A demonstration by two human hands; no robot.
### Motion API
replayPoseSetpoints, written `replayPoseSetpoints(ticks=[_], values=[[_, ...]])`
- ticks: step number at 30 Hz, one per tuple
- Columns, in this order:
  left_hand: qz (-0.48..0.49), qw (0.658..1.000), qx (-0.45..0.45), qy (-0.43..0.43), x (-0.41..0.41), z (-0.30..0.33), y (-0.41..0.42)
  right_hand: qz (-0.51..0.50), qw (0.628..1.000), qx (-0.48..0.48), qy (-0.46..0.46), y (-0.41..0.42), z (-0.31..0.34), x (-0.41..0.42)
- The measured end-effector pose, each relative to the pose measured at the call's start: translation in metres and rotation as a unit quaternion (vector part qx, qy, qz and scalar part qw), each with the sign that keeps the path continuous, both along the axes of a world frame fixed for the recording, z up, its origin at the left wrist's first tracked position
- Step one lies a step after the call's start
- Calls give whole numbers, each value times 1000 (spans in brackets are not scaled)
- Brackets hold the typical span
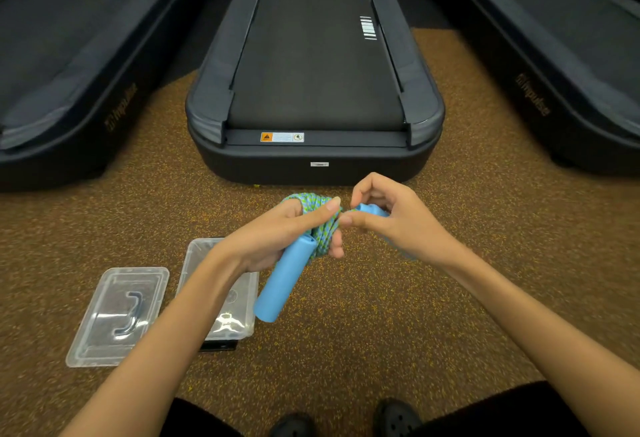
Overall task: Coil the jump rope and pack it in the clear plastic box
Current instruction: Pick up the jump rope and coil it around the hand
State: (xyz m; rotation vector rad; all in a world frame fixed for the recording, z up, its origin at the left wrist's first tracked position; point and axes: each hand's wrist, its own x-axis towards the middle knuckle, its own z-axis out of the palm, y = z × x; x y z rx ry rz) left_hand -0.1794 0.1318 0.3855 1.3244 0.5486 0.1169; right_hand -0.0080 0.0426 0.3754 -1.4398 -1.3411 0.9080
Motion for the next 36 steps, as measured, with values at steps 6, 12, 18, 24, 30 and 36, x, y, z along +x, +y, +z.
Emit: replayPoseSetpoints(ticks=[6, 12, 18, 24, 30, 36], values=[[-40, 996, -77, -4, -4, -1, 7, 5, 989, -28, 142, 2, -9, -7], [-3, 964, -261, -58, -3, 1, 6, 40, 981, -99, 161, -1, -10, -21], [20, 931, -343, -125, -2, 2, 2, 133, 943, -141, 271, -4, 4, -28], [50, 915, -377, -137, -4, 7, 3, 140, 928, -147, 313, -2, 6, -29], [52, 949, -298, -88, -8, 6, 5, 101, 933, -136, 319, -1, 0, -30], [76, 988, -128, -28, -3, -2, 9, -17, 964, -94, 249, 5, -12, -33]])
